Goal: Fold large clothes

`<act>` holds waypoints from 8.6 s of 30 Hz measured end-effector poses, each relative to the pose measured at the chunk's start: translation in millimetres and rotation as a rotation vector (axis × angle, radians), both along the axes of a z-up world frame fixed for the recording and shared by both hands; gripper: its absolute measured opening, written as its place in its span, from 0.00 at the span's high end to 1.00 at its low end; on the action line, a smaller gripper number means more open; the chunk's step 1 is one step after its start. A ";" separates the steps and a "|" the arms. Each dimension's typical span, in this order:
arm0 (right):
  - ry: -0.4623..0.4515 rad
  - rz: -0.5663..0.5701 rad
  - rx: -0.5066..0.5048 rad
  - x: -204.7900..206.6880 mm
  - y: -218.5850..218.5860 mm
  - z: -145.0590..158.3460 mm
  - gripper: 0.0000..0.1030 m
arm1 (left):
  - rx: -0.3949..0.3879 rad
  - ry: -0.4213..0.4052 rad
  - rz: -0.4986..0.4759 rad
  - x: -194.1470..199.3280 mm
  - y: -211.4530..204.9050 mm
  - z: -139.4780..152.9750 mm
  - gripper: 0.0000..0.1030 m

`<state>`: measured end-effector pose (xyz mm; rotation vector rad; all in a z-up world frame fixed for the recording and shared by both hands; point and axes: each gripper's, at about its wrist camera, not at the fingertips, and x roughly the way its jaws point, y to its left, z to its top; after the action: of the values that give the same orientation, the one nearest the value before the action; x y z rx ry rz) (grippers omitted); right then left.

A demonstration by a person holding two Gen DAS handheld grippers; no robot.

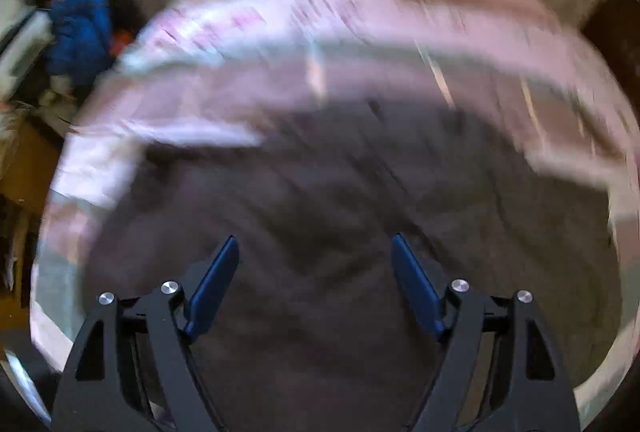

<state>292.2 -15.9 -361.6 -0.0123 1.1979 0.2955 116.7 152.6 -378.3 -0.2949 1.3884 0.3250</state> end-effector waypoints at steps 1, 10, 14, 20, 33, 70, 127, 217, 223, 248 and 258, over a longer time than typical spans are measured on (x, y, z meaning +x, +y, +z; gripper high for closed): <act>0.006 -0.032 0.052 8.6 -9.3 -12.8 0.23 | -0.008 -0.007 -0.001 3.0 -2.5 -1.1 0.02; -0.119 -0.017 -0.075 68.9 15.1 -5.3 0.08 | 0.052 0.009 -0.026 24.2 -24.1 4.8 0.02; -0.199 -0.072 0.066 33.5 -35.5 43.9 0.18 | 0.052 -0.064 -0.003 14.0 -39.0 37.3 0.02; -0.107 -0.143 0.009 0.1 -99.9 22.9 0.18 | 0.107 -0.087 -0.058 24.9 -54.3 52.4 0.02; -0.052 -0.240 -0.014 75.1 -105.8 -6.4 0.19 | 0.124 -0.047 -0.079 49.2 -53.2 43.1 0.02; 0.077 0.231 0.232 7.8 33.3 55.1 0.25 | 0.097 -0.028 -0.001 42.0 5.3 45.6 0.02; -0.125 0.473 -0.056 28.7 202.1 -13.4 0.31 | -0.142 0.008 0.123 7.9 90.0 -26.8 0.02; 0.064 -0.152 0.331 -56.6 -276.2 -13.5 0.25 | 0.095 -0.024 -0.271 188.1 -190.0 -13.3 0.02; 0.167 -0.131 0.144 -43.2 -237.3 -31.1 0.17 | 0.112 -0.034 -0.320 187.8 -193.9 7.8 0.02; 0.009 -0.042 0.001 86.8 -89.8 -36.9 0.01 | 0.036 -0.037 -0.178 193.5 -63.7 -19.9 0.02; -0.049 -0.082 0.138 63.7 -108.0 8.5 0.13 | 0.097 -0.087 -0.198 182.0 -66.7 21.1 0.02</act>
<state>355.9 -123.9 -353.0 0.1485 1.1238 0.3041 298.7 86.0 -357.2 -0.0894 1.2995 0.2128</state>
